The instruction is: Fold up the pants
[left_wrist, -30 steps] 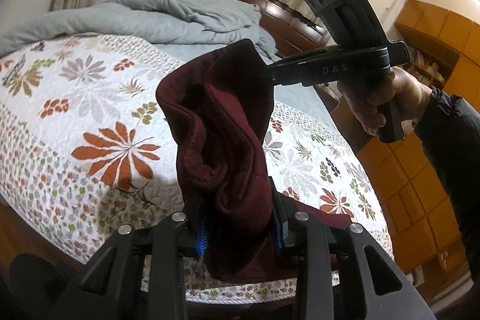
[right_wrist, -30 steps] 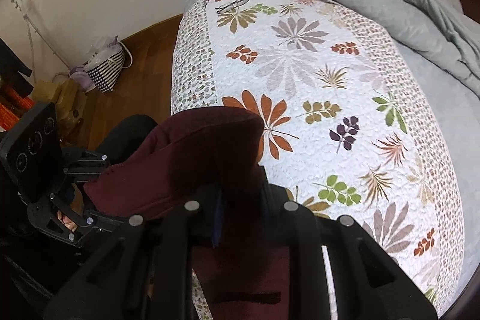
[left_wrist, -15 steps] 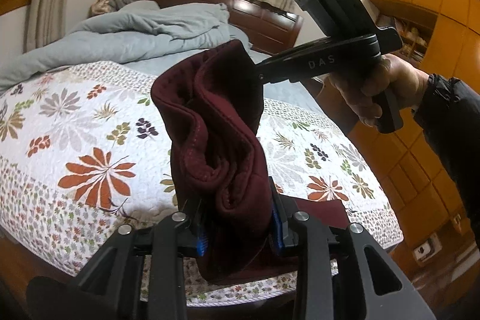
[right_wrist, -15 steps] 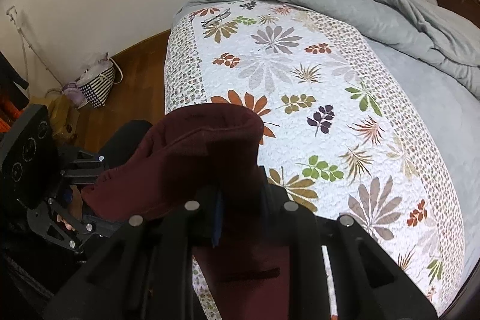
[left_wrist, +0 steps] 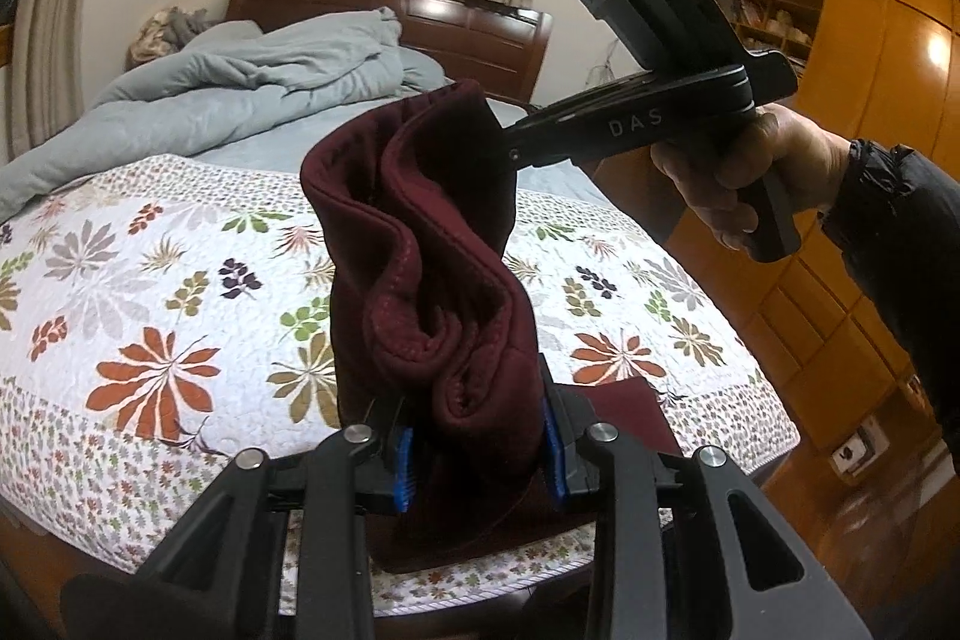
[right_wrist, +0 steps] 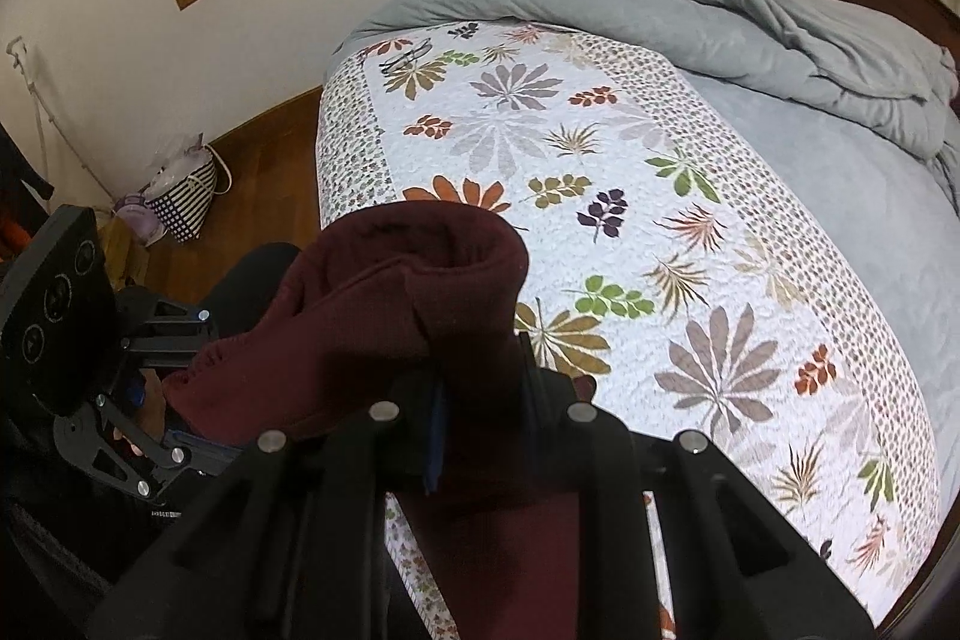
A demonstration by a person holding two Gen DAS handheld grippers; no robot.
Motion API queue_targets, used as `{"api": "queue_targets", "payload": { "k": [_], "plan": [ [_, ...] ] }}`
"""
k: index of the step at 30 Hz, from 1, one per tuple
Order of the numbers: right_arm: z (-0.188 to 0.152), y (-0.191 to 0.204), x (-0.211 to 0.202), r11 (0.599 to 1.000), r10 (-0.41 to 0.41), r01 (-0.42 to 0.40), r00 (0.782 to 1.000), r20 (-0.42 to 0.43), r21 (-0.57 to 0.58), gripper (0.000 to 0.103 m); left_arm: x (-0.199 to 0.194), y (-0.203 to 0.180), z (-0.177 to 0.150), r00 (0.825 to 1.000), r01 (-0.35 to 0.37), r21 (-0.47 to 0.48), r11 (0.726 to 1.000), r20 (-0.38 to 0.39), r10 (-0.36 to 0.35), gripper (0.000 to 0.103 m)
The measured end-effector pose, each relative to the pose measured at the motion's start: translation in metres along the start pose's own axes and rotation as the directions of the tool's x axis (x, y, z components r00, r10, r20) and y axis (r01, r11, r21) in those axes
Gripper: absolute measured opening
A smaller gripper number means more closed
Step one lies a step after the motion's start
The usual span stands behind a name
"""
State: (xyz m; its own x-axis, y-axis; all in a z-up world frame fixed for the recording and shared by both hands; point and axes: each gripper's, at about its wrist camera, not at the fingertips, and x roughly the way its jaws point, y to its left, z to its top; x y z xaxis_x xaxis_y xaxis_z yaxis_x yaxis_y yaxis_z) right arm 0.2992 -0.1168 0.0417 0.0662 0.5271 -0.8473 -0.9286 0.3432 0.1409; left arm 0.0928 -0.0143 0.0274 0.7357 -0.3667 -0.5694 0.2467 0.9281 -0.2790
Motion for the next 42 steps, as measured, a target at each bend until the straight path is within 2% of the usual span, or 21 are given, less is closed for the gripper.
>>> {"api": "queue_targets", "payload": {
  "k": [12,24,33,42],
  "plan": [
    [-0.061,-0.019,-0.028,0.997,-0.041,0.038,0.998,0.040,0.064,0.020,0.027,-0.052,-0.002,0.997,0.066,0.103,0.992,-0.050,-0.061,0.032],
    [-0.131,-0.046,-0.041,0.988,-0.061,0.052,0.996,0.059,0.145,0.020,0.067,-0.106,-0.016,0.984,0.133,0.212,0.968,-0.142,-0.104,0.032],
    [-0.194,-0.071,-0.040,0.977,-0.076,0.061,0.995,0.069,0.202,0.020,0.109,-0.148,-0.035,0.966,0.173,0.285,0.943,-0.236,-0.106,0.032],
    [-0.251,-0.093,-0.021,0.966,-0.066,0.049,0.996,0.061,0.254,0.021,0.159,-0.179,-0.066,0.934,0.200,0.344,0.917,-0.349,-0.073,0.032]
  ]
}}
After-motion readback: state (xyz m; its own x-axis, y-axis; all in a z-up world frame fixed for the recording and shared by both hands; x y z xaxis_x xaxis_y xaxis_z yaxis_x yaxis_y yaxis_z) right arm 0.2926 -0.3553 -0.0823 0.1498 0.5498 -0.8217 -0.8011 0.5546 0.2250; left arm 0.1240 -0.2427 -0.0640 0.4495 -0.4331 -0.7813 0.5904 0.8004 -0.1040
